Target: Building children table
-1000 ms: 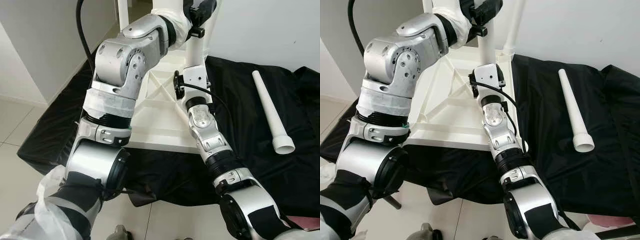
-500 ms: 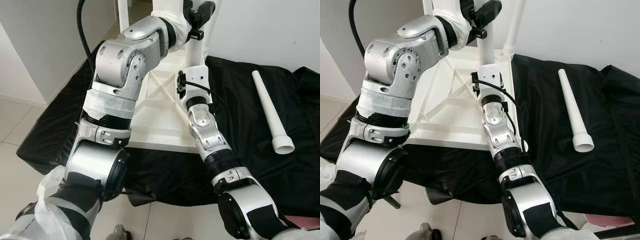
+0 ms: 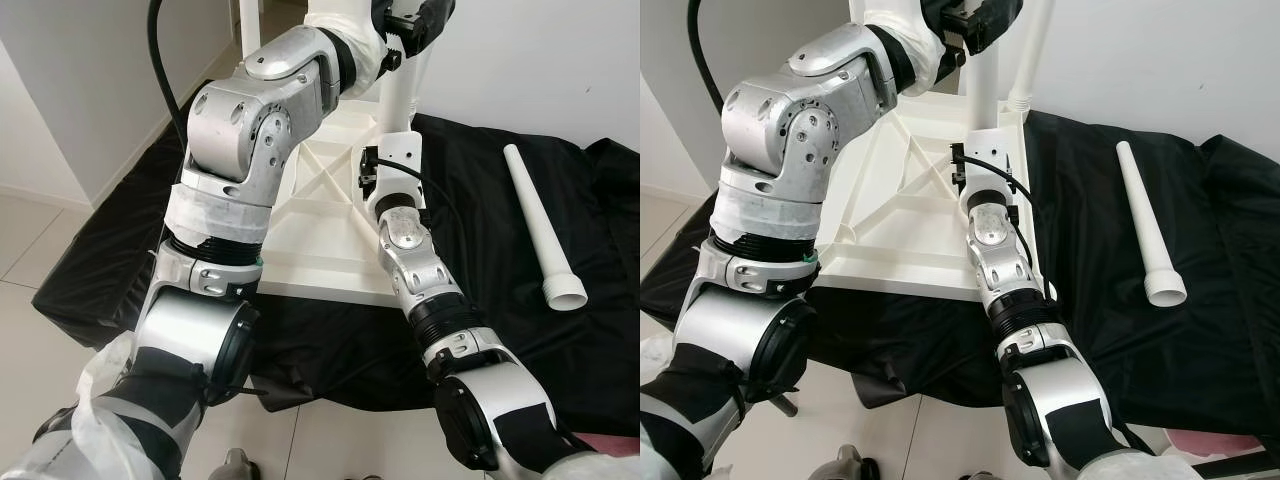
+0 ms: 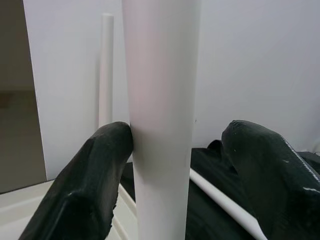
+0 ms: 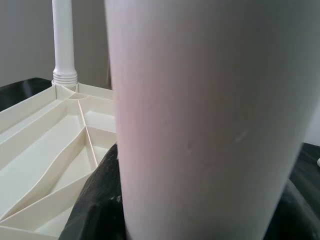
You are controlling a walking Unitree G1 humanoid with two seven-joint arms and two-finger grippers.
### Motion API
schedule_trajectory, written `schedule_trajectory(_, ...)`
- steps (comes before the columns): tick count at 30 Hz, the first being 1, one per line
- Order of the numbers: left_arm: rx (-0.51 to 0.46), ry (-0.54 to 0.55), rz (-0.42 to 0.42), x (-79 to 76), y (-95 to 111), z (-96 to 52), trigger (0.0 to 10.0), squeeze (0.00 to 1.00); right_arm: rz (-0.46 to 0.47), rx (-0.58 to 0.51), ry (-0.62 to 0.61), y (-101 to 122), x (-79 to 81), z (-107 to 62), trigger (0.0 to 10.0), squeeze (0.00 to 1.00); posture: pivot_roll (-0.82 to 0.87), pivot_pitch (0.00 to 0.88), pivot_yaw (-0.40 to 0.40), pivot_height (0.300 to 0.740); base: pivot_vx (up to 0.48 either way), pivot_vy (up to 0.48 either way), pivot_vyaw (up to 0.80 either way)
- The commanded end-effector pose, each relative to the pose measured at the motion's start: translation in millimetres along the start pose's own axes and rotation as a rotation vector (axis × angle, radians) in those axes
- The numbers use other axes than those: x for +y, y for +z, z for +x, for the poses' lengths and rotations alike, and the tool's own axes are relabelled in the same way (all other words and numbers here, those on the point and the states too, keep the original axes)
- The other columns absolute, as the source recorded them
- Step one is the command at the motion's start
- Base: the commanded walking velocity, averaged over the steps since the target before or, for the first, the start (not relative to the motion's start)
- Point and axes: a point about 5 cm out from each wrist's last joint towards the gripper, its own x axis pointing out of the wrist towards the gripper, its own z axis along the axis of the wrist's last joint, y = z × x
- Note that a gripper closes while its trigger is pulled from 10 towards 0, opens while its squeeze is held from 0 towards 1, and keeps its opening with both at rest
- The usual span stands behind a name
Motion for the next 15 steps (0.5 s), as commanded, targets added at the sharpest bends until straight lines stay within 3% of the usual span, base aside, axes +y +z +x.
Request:
schedule_trajectory(1,-0.057,-0.072,0.01,-8.6,11.8,3.0,10.0,0.0,0.008,-0.012,-0.003,5.2,0.7,1.7,10.0,0.0,0.08,0.007,-0.062,0.74,0.0,0.0,0.0)
schedule_trajectory(3,-0.088,-0.071,-0.012,-5.9,16.7,3.1,10.0,0.0,0.005,-0.017,-0.001,6.2,0.1,1.3,10.0,0.0,0.07,0.004,-0.06,0.74,0.0,0.0,0.0)
schedule_trajectory(5,-0.163,-0.034,-0.077,10.5,28.2,-1.9,10.0,0.0,0.02,-0.013,-0.014,5.9,-4.0,0.8,10.0,0.0,0.08,0.007,-0.062,0.74,0.0,0.0,0.0)
schedule_trajectory(8,-0.177,-0.007,-0.086,19.9,28.6,-6.6,10.0,0.0,0.031,-0.009,-0.023,5.4,-6.3,0.4,10.0,0.0,0.08,0.007,-0.064,0.74,0.0,0.0,0.0)
schedule_trajectory(10,-0.154,0.068,-0.068,36.8,19.5,-16.7,10.0,0.0,0.052,-0.009,-0.032,5.3,-11.1,-0.5,10.0,0.0,0.09,0.004,-0.069,0.74,0.0,0.0,0.0)
schedule_trajectory(13,-0.136,0.1,-0.057,42.7,14.6,-20.5,10.0,0.0,0.058,-0.012,-0.034,5.6,-13.1,-0.7,10.0,0.0,0.1,0.003,-0.072,0.74,0.0,0.0,0.0)
schedule_trajectory(15,-0.091,0.156,-0.024,54.3,-0.2,-33.0,10.0,0.0,0.096,-0.014,-0.042,5.9,-17.7,-1.5,10.0,0.0,0.1,0.0,-0.073,0.74,0.0,0.0,0.0)
